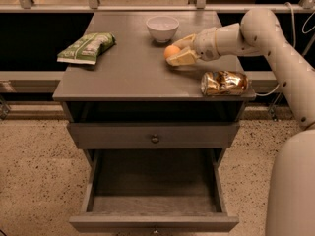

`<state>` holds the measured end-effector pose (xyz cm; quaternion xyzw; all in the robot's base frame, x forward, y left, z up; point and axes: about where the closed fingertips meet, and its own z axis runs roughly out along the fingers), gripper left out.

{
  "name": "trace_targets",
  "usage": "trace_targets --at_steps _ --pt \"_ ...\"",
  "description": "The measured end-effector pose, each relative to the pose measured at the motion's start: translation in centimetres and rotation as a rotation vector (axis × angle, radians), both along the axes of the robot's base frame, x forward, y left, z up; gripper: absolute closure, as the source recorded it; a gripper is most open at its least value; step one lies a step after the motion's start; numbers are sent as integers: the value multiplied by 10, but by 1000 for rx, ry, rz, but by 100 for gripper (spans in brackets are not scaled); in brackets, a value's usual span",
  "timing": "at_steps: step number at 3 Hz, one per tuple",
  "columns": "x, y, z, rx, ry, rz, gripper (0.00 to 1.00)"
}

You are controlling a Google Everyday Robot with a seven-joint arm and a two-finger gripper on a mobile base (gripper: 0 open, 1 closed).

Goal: Pick orange from middle drawer and place on counter

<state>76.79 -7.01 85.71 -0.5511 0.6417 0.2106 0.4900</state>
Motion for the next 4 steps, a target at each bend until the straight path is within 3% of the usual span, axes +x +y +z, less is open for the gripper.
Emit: trace_targets --at_steps 1,2,3,4 --pt "0 8 -1 -3 5 1 82" --pt "0 12 -2 -3 8 6 58" --pt "0 17 -5 -2 12 13 26" --pt "0 20 -6 -2 14 17 3"
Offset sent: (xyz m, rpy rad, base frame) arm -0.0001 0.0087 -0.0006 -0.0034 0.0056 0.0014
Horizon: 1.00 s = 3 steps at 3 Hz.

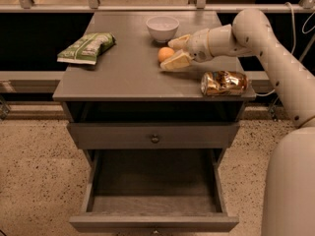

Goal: Pick orange from middle drawer and place on counter

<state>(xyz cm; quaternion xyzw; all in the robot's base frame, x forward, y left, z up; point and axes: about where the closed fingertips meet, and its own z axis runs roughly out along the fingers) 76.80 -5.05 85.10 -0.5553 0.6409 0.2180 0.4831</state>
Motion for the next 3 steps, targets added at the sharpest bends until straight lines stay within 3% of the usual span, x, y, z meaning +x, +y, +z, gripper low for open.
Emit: trace_targets --at_steps 3 --pt "-4 4 16 39 -20 23 0"
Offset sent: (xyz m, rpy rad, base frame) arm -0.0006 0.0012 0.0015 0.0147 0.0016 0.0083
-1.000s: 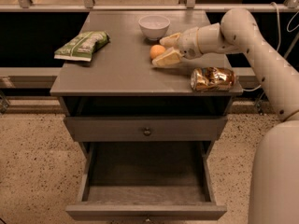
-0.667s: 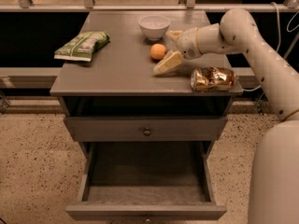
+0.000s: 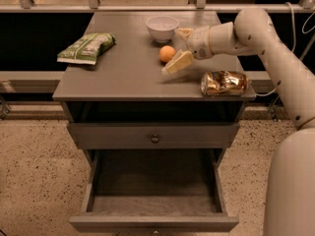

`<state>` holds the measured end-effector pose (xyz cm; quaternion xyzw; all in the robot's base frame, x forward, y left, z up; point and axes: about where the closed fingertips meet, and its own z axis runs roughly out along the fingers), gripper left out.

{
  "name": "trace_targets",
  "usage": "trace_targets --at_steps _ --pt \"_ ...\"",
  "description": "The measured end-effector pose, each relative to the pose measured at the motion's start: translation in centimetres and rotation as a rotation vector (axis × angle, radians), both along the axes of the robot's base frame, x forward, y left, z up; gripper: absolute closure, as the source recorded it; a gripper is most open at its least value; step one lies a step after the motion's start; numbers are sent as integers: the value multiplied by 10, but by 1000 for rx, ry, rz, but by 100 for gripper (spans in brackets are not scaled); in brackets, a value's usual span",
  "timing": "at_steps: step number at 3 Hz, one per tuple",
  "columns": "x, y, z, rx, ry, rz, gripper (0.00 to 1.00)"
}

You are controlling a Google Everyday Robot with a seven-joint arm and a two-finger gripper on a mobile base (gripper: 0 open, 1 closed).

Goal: Pick orange from middle drawer and place on counter

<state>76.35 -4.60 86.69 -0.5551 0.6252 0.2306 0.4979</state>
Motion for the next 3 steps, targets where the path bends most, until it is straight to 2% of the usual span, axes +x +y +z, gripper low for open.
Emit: trace_targets --at_steps 1,2,3 --pt "-11 -22 44 19 -69 1 0" --pt "-22 -59 81 12 -133 -41 0" --pt "-23 -64 83 12 -136 -47 0"
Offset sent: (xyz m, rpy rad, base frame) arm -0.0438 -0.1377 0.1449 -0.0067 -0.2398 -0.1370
